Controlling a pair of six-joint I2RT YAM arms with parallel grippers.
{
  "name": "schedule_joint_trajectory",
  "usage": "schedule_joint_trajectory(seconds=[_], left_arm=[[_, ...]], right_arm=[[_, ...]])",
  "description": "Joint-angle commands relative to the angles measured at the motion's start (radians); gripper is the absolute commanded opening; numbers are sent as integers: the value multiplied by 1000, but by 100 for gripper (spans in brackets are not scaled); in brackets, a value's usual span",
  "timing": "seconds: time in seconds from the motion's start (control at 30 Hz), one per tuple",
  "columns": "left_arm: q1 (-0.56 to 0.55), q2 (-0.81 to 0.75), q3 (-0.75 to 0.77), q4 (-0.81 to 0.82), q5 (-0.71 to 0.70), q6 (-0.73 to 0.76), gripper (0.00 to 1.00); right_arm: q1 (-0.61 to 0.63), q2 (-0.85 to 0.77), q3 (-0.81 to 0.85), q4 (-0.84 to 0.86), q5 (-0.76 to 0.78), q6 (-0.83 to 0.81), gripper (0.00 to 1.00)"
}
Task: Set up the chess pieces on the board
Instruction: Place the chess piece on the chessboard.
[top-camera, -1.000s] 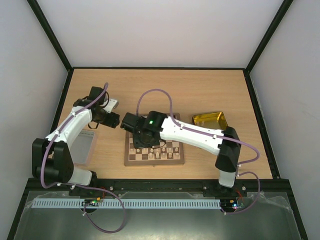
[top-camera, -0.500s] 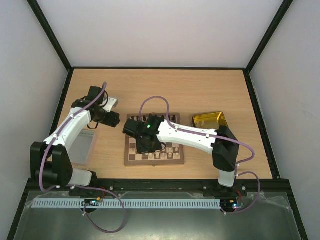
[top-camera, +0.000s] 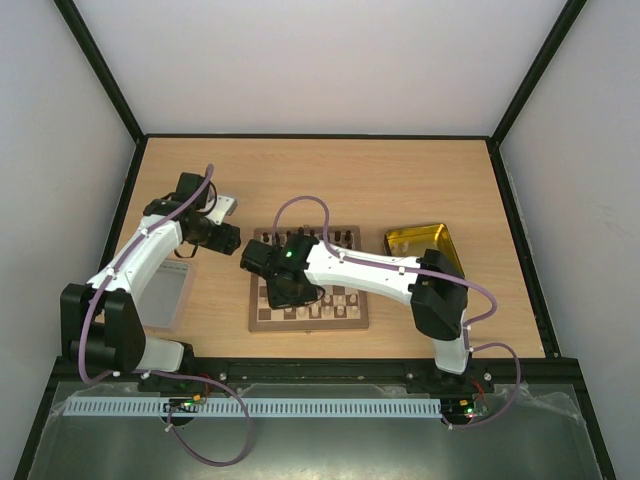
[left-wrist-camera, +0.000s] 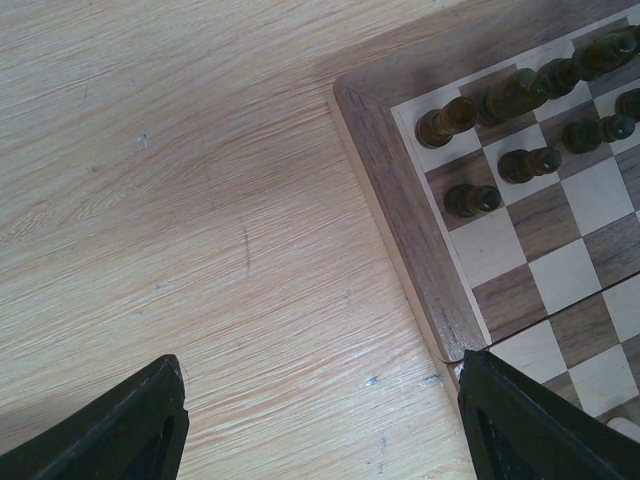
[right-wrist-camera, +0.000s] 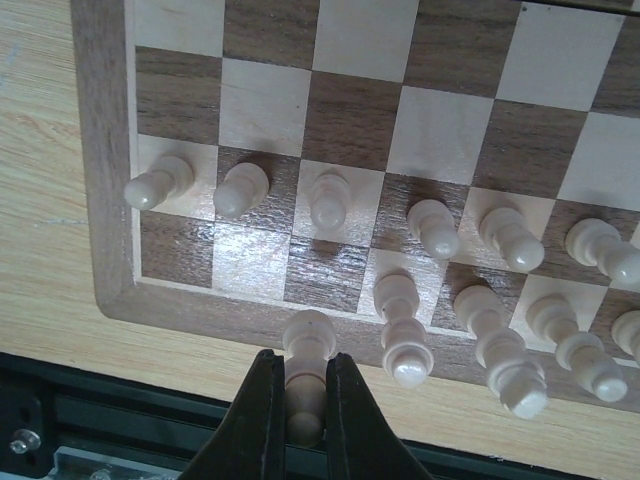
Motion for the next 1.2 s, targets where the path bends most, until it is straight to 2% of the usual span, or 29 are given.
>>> schedule_joint_trajectory(seconds=[0.0, 0.63, 1.17], left_arm=[[3, -5, -13, 8, 17, -2, 75], [4, -26, -25, 9, 13, 1, 76], [3, -35, -30, 12, 15, 0, 77]], right_arm=[[4, 34, 33, -1, 11, -10, 2], [3, 69, -1, 48, -5, 3, 2], [4, 89, -3, 12, 15, 22, 2]])
